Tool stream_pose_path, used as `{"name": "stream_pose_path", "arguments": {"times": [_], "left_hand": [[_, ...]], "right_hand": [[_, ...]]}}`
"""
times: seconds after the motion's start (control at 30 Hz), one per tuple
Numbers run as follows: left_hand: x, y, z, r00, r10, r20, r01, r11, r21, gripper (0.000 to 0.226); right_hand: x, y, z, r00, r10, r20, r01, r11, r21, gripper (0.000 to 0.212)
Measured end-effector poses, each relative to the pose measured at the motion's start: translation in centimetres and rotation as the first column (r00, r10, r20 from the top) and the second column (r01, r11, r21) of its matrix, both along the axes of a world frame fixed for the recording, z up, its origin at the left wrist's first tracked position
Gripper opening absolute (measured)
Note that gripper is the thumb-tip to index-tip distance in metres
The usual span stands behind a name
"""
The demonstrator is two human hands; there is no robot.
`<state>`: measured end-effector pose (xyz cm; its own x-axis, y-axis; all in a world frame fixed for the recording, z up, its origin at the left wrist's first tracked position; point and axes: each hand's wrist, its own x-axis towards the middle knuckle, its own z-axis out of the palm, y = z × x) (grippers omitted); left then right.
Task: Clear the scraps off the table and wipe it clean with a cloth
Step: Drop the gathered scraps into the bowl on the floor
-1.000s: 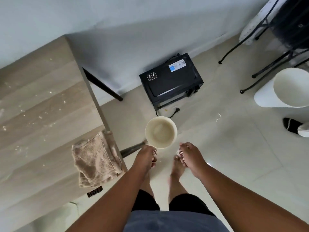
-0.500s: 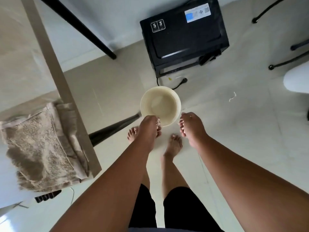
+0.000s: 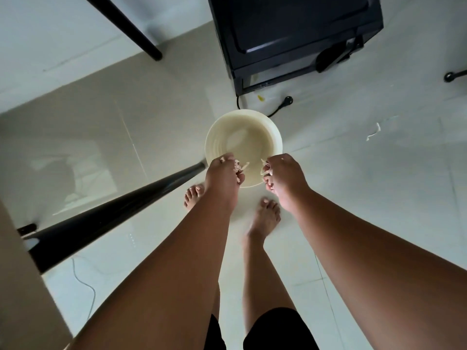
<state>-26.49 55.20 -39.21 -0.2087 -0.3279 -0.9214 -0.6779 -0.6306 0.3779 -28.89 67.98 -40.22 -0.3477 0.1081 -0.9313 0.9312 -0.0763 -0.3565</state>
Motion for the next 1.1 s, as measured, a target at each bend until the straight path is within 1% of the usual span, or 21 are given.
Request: {"name": "stream_pose_path", "arguments": {"times": [0.07, 0.17, 0.27, 0.33, 0.43, 0.57, 0.67, 0.73, 0.83, 0.93, 1.0, 1.1], "left_hand": [[-0.2, 0.3, -0.7, 1.0, 0.024, -0.015, -0.024, 1.0, 0.011, 0.02], [-0.4, 0.2, -1.5, 0.999, 0.032, -0.013, -0.032, 0.999, -0.004, 0.022], [-0.7, 0.1, -1.7, 0.996, 0.085, -0.03, -0.086, 0.996, -0.009, 0.021], [-0.9, 0.0, -1.5, 0.991, 0.124, -0.046, -0.124, 0.992, 0.0, 0.02], [-0.9, -0.2, -1.8, 0.99, 0.128, -0.056, -0.129, 0.992, -0.014, 0.026], [-0.9, -0.1, -2.2, 0.994, 0.103, -0.042, -0.104, 0.994, -0.032, 0.04], [-1.0, -0.1, -2.2, 0.99, 0.135, -0.045, -0.137, 0.99, -0.028, 0.05], [-0.8, 0.0, -2.2, 0.989, 0.139, -0.052, -0.14, 0.99, -0.015, 0.053], [-0.5, 0.0, -2.2, 0.991, 0.123, -0.058, -0.123, 0.992, 0.001, 0.052], [-0.2, -0.2, -2.1, 0.995, 0.081, -0.055, -0.081, 0.997, 0.005, 0.05], [0.0, -0.2, -1.6, 0.996, 0.076, -0.056, -0.076, 0.997, 0.009, 0.049], [0.3, -0.1, -0.6, 0.995, 0.086, -0.057, -0.085, 0.996, 0.019, 0.047]], "right_hand": [[-0.1, -0.1, -0.8, 1.0, -0.001, 0.007, 0.002, 1.0, -0.018, 0.016], [-0.2, -0.3, -1.6, 1.0, -0.007, 0.007, 0.007, 0.999, -0.054, 0.02], [-0.2, -0.5, -2.0, 0.999, -0.037, -0.021, 0.036, 0.999, -0.019, 0.021], [-0.3, -0.8, -2.0, 0.998, -0.03, -0.058, 0.029, 0.999, -0.025, 0.024], [-0.5, -1.0, -2.1, 0.997, -0.05, -0.067, 0.045, 0.996, -0.071, 0.028], [-0.5, -1.1, -2.6, 0.997, -0.041, -0.06, 0.035, 0.995, -0.093, 0.021], [-0.6, -1.0, -2.7, 0.997, -0.066, -0.038, 0.062, 0.992, -0.112, 0.044], [-0.7, -1.1, -2.4, 0.996, -0.081, -0.033, 0.076, 0.99, -0.123, 0.051], [-0.6, -1.2, -2.1, 0.994, -0.109, -0.022, 0.104, 0.984, -0.146, 0.049], [-0.4, -0.7, -2.1, 0.996, -0.079, -0.031, 0.074, 0.988, -0.137, 0.035], [-0.3, -0.2, -2.2, 0.997, -0.065, -0.035, 0.059, 0.986, -0.159, 0.036], [-0.3, 0.2, -1.6, 0.997, -0.059, -0.04, 0.053, 0.99, -0.134, 0.043]]}}
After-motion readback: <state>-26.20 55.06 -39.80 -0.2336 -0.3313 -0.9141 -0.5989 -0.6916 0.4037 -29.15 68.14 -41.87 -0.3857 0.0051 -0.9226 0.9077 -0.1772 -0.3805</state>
